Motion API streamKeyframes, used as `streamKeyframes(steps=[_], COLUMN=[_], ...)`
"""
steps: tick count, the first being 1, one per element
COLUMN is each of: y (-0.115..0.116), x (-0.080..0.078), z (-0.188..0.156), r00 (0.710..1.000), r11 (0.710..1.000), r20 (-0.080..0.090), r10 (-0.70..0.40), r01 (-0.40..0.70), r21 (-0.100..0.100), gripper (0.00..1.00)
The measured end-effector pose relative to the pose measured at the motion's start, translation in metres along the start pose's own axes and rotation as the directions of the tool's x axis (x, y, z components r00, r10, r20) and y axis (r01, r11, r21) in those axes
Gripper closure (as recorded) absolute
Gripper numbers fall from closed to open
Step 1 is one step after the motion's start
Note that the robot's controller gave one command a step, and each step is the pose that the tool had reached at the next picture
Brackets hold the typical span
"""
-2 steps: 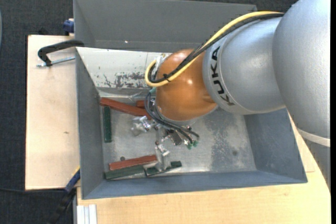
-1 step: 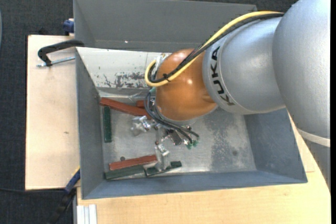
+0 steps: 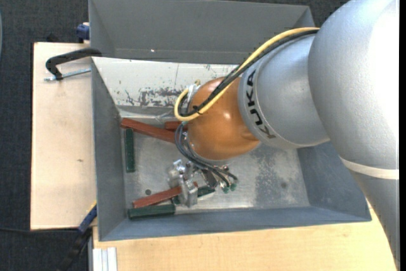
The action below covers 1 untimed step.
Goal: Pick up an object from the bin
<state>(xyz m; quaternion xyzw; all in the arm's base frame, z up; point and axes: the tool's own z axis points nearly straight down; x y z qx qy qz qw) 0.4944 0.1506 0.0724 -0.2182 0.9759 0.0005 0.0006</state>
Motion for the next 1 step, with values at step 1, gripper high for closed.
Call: streamKeyframes(steps=[1], y=[-0.0001], x=[-0.0001], z=[-0.0002], r00=[1.000], r11=[1.000], r20=[0.000], r10=[0.000], r01=[0.000], r21=[0.000], gripper=[1.00])
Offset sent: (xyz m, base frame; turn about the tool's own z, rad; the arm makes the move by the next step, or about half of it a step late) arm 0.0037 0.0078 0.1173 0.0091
